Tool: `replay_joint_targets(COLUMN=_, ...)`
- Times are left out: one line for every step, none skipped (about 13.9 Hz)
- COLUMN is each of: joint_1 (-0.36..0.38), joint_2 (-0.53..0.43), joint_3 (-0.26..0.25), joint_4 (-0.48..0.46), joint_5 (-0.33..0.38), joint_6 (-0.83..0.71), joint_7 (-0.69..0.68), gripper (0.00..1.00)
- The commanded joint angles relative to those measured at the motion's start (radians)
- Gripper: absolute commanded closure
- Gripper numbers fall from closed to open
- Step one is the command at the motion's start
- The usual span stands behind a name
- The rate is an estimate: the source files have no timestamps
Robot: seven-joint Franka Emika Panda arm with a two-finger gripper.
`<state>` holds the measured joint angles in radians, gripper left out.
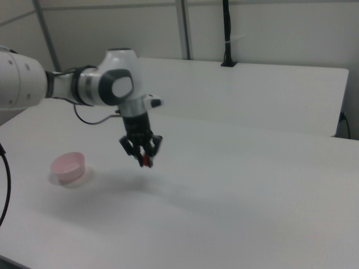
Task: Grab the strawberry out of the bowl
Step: 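Lift the gripped strawberry up out of the bowl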
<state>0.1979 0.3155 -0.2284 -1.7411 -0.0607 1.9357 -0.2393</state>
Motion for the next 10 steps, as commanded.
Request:
replay_joint_targets(joint_1=-0.028, joint_2=0.083, joint_3=-0.02, joint_4=-0.008, joint_5=-0.008, joint_6=0.106, joint_7=-0.003, gripper=1.0)
replay_joint_targets(joint_1=-0.029, joint_2=0.102, joint_3=-0.02, joint_4=-0.008, joint_5=-0.008, joint_6=0.129, joint_7=-0.002, gripper=0.99)
replay_joint_targets(joint_1=-0.031, joint_2=0.118, joint_3=-0.022, joint_4=-0.009, joint_5=-0.01, joint_6=0.14, joint_7=-0.002, gripper=0.98)
replay_joint_targets(joint_1=-0.031, joint_2=0.128, joint_3=-0.02, joint_4=-0.009, joint_5=-0.01, joint_6=0.141, joint_7=-0.002, gripper=0.97)
replay_joint_targets(joint_1=-0.035, joint_2=0.129, joint_3=-0.02, joint_4=-0.009, joint_5=-0.01, joint_6=0.14, joint_7=-0.002, gripper=0.72)
replay_joint_targets(joint_1=-0.044, joint_2=0.128, joint_3=-0.02, joint_4=-0.009, joint_5=-0.01, joint_6=0.14, joint_7=0.0, gripper=0.27)
replay_joint_targets(joint_1=-0.044, joint_2=0.12, joint_3=-0.02, joint_4=-0.008, joint_5=-0.008, joint_6=0.134, joint_7=0.009, gripper=0.0)
replay_joint_targets(joint_1=-0.04, joint_2=0.093, joint_3=-0.022, joint_4=-0.003, joint_5=-0.008, joint_6=0.129, joint_7=0.04, gripper=0.0)
replay_joint_targets(joint_1=-0.034, joint_2=0.039, joint_3=-0.022, joint_4=-0.002, joint_5=-0.008, joint_6=0.124, joint_7=0.122, gripper=0.0)
replay_joint_targets(joint_1=-0.034, joint_2=-0.005, joint_3=-0.022, joint_4=0.0, joint_5=-0.01, joint_6=0.121, joint_7=0.185, gripper=0.0)
